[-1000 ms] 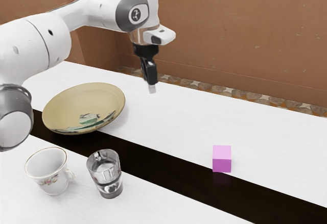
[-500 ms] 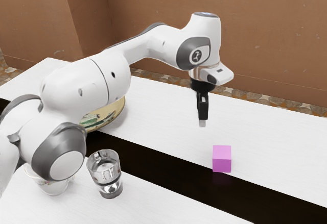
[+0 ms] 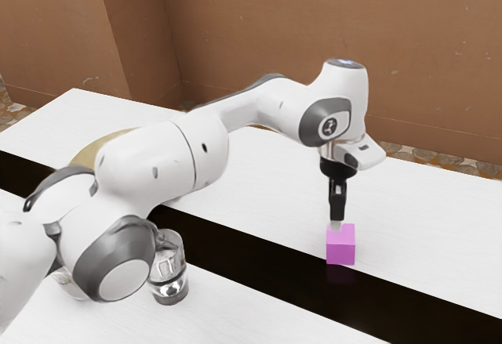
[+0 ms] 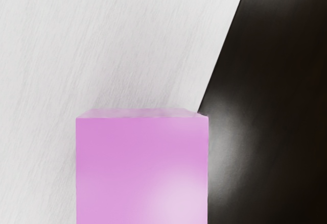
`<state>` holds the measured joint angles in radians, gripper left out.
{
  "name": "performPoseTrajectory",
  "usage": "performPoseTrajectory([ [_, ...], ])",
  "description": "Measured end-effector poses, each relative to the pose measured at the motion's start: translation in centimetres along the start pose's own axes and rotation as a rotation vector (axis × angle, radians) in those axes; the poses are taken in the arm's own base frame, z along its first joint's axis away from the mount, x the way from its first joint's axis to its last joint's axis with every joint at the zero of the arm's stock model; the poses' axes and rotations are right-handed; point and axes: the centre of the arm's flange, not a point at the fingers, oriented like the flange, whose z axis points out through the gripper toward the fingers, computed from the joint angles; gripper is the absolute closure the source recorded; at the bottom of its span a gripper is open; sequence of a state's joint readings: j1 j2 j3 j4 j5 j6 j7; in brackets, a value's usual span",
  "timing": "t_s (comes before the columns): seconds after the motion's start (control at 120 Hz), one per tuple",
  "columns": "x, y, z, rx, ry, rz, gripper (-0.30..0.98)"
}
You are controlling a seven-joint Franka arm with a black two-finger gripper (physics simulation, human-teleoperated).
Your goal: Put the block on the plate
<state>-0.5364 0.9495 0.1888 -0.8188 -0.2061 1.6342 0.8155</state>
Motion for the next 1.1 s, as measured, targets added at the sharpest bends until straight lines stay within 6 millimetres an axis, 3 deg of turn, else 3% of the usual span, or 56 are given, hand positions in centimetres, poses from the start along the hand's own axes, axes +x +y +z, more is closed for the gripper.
performPoseTrajectory([
  [0.15, 0.2, -0.5, 1.7, -0.02, 0.021, -0.007, 0.0],
  [0.342, 0.8, -0.9, 5.7, -0.047, 0.014, -0.008, 0.0],
  [0.883, 0.6, -2.0, 8.8, -0.05, 0.029, -0.037, 0.0],
  [1.1, 0.6, -2.2, 9.1, -0.05, 0.033, -0.044, 0.21],
])
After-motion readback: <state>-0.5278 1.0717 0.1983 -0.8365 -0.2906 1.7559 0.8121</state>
